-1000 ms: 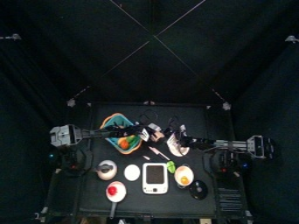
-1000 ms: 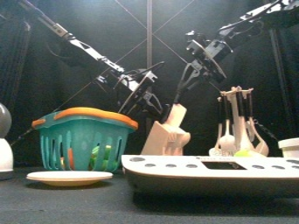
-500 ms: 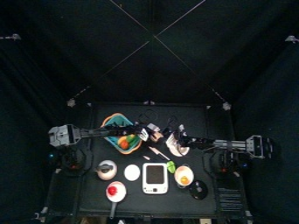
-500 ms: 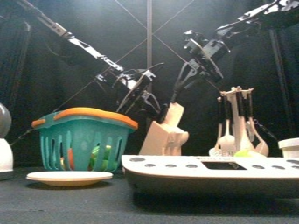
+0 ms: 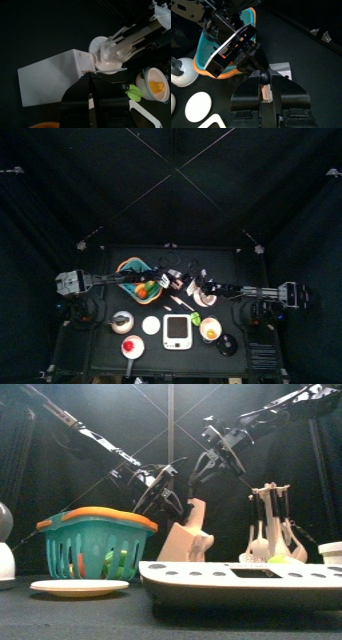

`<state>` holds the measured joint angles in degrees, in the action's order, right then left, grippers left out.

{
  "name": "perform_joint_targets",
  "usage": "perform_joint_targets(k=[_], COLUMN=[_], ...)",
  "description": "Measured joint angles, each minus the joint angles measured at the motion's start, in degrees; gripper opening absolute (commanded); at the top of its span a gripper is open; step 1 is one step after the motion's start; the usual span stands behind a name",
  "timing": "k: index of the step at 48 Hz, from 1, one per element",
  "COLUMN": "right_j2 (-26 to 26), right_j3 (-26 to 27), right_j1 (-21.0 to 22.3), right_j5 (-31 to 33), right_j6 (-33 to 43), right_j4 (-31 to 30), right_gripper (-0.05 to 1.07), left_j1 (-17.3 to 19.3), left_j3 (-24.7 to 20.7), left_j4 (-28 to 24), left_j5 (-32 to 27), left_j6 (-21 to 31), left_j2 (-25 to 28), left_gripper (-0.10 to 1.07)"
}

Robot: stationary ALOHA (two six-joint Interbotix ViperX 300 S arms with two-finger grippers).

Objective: Grab small cleaver

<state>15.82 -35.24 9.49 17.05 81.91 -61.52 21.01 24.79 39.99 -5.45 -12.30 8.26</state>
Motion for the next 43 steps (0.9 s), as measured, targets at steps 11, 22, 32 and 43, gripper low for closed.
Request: perform_joint_targets(k=[11,22,32,43], right_j2=[2.99,8.44,9.4,13.1], right_j3=[-2.55,-5.89,-5.98,-8.53], right_j1=[-0.09,-0.26,-0.53,-0.53], right_j5=[-0.09,0.18,-0.18,-0.26], right_j6=[-0.09,0.0,0.09,0.0], right_j4=[0.0,-0.53,-0.97,-0.88], right_gripper=[0.38,0.38,0.38,0.38], left_j1=[0.0,0.62,0.62,0.62], left_j3=[0.0,-0.18,-0.26,-0.35], left_j4=[0.0,0.09,0.18,-0.62], left_j5=[0.0,0.0,0.0,0.0], left_j6=[0.0,0.09,0.09,-0.53], left_j2=[0.0,0.18,0.26,-0.62], left_gripper=[0.35,0.35,0.35,0.35])
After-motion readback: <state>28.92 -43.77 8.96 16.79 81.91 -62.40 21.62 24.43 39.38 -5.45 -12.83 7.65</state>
